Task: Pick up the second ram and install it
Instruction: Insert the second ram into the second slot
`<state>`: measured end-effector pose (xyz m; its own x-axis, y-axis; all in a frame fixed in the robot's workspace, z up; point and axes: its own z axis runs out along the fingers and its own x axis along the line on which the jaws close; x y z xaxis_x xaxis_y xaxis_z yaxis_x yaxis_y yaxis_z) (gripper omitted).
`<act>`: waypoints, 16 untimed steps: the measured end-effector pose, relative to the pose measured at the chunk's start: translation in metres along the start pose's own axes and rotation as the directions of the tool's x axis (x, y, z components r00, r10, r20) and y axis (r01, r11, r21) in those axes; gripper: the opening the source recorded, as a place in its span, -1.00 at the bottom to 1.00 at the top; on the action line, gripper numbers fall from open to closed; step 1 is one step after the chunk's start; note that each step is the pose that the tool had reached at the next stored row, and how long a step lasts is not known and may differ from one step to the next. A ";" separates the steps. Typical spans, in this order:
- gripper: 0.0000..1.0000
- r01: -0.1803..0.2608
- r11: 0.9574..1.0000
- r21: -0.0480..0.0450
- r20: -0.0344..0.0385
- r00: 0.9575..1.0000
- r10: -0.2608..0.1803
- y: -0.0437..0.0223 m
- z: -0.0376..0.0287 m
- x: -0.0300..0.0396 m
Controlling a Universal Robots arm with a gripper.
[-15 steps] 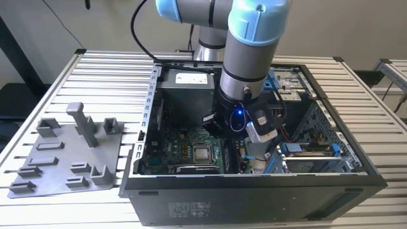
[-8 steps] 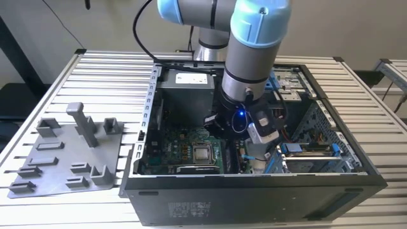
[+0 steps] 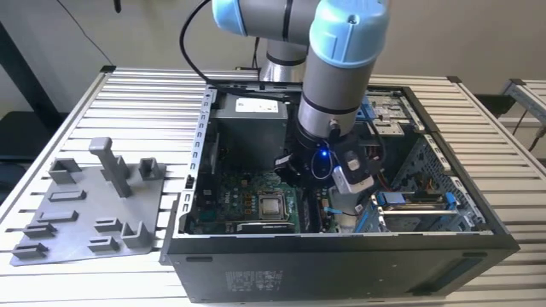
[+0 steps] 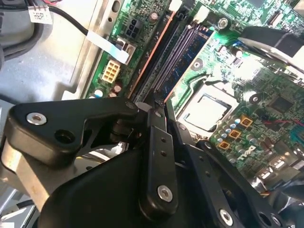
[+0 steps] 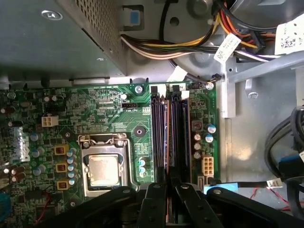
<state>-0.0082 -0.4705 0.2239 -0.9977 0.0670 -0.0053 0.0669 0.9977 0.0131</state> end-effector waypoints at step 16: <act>-0.72 0.024 1.000 -0.001 -0.005 1.000 -0.024 0.0013 0.0065 0.0001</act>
<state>-0.0082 -0.4690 0.2174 -0.9991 0.0433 -0.0007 0.0432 0.9990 0.0136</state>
